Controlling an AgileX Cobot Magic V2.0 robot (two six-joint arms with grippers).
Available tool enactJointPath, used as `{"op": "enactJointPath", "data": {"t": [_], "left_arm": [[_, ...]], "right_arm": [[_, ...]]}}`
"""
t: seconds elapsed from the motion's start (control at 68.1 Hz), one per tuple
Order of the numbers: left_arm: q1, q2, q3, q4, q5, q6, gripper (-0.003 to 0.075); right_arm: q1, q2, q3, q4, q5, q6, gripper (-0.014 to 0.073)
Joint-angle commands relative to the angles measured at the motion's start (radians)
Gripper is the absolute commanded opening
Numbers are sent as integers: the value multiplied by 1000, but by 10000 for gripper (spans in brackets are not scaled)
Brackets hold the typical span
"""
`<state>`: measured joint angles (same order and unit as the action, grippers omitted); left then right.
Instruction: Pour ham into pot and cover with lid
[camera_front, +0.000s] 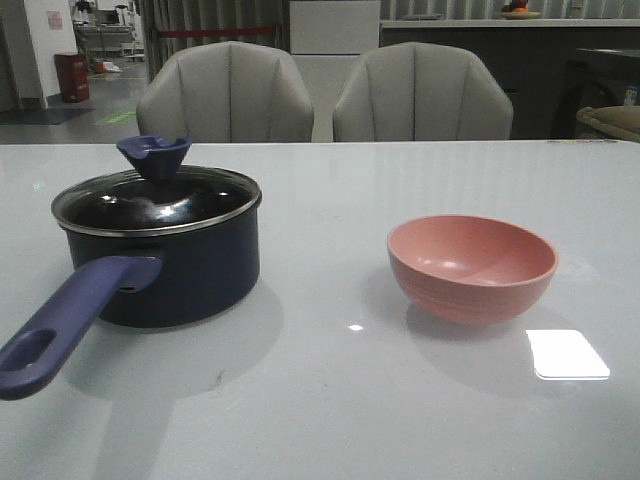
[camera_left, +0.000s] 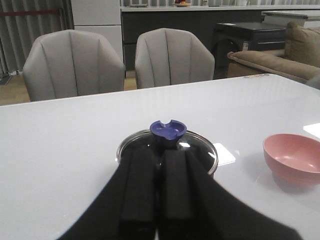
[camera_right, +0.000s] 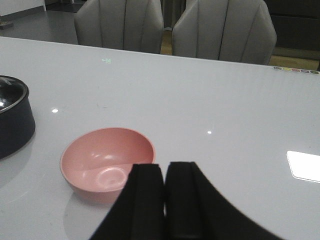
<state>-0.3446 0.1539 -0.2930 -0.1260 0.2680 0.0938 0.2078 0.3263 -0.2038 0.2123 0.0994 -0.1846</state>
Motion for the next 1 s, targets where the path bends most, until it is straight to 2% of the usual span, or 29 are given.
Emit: {"op": "enactJointPath", "data": {"t": [0.0, 0.264, 0.441, 0.588, 0.632, 0.749, 0.984], "left_arm": [[-5, 8, -28, -3, -78, -2, 113], [-5, 8, -28, -3, -78, -2, 113], [5, 8, 28, 13, -111, -2, 113], [114, 8, 87, 26, -136, -2, 113], [179, 8, 115, 26, -174, -2, 113], [275, -7, 180, 48, -251, -2, 113], [299, -140, 311, 53, -333, -11, 113]], "right_arm": [[1, 6, -28, 0, -81, -8, 159], [1, 6, -28, 0, -81, -8, 159], [1, 6, -28, 0, -81, -8, 159], [1, 6, -28, 0, -81, -8, 159], [1, 6, -28, 0, -81, -8, 159], [1, 6, -28, 0, -81, -8, 159], [1, 6, -28, 0, -81, -8, 159]]}}
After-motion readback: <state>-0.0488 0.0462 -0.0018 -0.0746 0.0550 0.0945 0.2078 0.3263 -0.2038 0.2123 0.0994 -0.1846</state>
